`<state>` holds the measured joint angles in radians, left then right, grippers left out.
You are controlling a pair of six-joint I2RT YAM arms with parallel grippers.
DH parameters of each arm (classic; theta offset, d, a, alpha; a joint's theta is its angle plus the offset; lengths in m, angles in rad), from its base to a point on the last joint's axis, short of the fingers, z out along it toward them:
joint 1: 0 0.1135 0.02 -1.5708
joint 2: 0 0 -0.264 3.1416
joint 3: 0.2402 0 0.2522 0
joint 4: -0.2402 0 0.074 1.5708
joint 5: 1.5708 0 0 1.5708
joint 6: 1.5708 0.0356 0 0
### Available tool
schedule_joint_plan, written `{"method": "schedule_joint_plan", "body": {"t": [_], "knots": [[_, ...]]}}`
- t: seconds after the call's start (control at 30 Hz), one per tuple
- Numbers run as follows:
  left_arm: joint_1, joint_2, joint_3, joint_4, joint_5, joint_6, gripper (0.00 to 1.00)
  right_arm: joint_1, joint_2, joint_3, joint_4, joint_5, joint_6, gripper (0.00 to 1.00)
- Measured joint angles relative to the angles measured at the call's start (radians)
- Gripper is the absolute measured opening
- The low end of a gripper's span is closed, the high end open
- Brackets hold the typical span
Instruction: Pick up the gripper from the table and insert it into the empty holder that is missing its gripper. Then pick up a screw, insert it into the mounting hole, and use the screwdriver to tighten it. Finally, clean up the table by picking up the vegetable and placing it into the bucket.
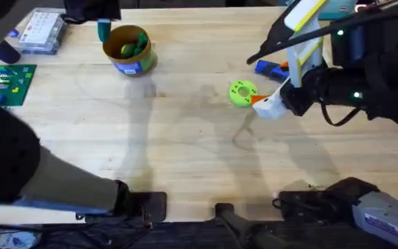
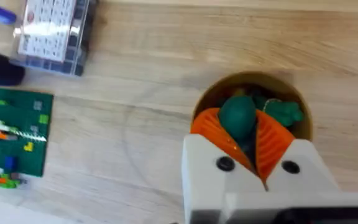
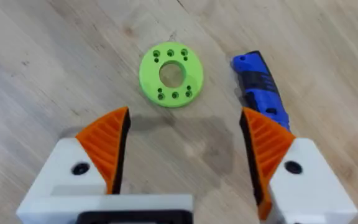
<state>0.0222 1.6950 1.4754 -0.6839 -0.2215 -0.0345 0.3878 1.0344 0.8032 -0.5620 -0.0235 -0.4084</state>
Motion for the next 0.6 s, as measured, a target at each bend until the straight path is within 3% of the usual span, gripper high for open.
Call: {"method": "schedule_joint_plan", "body": {"t": [0.07,0.17,0.23,0.3,0.6], "knots": [[-0.004,0.027,0.0,0.0,0.014,-0.014,0.111,0.0,0.0,0.0,-0.002,0.0,0.0,0.976],[-0.013,0.061,-0.001,-0.001,0.024,-0.029,0.484,0.0,0.0,0.0,-0.043,0.0,0.0,0.976],[-0.015,0.069,-0.002,-0.001,0.029,-0.033,0.789,0.0,0.0,0.0,-0.088,0.0,0.0,0.976],[-0.015,0.069,-0.002,-0.004,0.033,-0.041,0.965,0.0,0.0,0.0,-0.11,0.0,0.0,0.976],[-0.015,0.007,-0.002,-0.074,0.043,-0.045,0.988,0.0,0.0,0.0,-0.117,0.0,0.0,0.976]]}}
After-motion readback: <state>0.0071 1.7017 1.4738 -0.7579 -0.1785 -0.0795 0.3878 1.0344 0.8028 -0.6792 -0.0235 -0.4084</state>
